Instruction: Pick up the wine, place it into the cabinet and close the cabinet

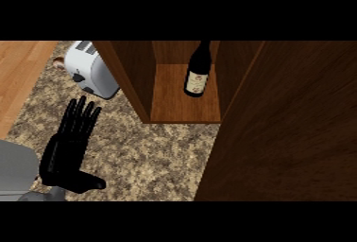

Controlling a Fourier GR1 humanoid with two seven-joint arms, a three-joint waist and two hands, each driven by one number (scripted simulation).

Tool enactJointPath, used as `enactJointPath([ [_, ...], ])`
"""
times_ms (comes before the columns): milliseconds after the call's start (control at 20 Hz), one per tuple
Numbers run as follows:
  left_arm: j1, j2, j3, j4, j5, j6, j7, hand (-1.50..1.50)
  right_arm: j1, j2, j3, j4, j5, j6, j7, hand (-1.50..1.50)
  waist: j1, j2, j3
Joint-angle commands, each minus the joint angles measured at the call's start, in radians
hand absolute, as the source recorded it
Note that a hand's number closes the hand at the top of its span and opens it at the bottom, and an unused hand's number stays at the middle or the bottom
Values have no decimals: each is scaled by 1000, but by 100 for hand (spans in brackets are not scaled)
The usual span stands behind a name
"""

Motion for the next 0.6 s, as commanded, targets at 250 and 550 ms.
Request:
enactJointPath([
  [250,48,147,158,-54,115,-101,56,-150,-42,70,93,-177,-2,-7,116,150,9,0,0],
  [550,25,157,179,19,134,-159,62,-150,-140,145,167,-131,16,8,188,150,10,4,-3],
])
